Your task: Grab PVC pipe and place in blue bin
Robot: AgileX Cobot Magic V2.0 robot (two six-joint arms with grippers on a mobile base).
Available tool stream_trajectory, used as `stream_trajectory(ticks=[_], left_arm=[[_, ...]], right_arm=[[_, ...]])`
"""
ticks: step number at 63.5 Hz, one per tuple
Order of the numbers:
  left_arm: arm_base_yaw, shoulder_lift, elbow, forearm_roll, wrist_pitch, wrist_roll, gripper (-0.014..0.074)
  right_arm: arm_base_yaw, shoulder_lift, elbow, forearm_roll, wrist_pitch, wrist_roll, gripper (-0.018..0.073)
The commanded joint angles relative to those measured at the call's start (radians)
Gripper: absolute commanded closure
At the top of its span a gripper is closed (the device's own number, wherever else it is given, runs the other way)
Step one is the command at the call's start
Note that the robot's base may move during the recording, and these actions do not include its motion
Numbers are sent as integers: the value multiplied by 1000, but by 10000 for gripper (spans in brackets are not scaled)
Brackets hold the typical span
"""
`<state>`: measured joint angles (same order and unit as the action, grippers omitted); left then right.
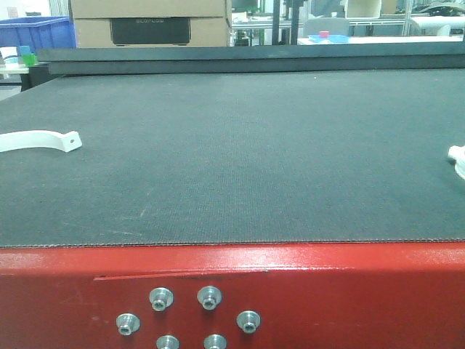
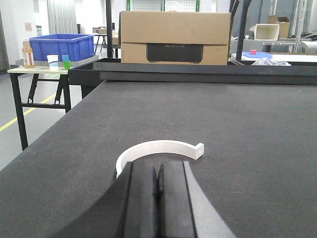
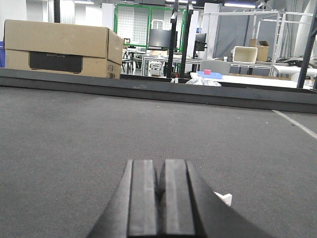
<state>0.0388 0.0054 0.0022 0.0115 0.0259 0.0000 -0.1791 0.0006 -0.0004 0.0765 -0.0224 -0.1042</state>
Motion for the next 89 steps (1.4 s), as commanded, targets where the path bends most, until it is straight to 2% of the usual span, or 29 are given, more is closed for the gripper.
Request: stream_trajectory(ticks=[1,47,51,58,63,70,79,89], left_arm=[[1,-5,-2,2,-12,0,707],[1,-5,-2,2,-12,0,707],[1,-5,-2,2,-14,0,707],[1,-5,-2,3,-51,0,707],[2,-5,-2,8,-107,0,707],[2,-5,-26,0,-107,0,707],[2,-5,-180,-33,46,0,707],[2,156,-390,-34,186,0,707]], right_arm=[[1,-1,0,0,-16,1,727],[1,-1,0,-2,-34,1,727],[1,-1,0,-27,-64,-52,727],[1,-1,0,-13,-49,-54,727],[1,-1,-50,-13,-6,-54,727],[1,-1,-171,-13,95,-54,727],[1,45,-368,-13,226,-54,727],[1,207,-571,-13,381,-54,727]])
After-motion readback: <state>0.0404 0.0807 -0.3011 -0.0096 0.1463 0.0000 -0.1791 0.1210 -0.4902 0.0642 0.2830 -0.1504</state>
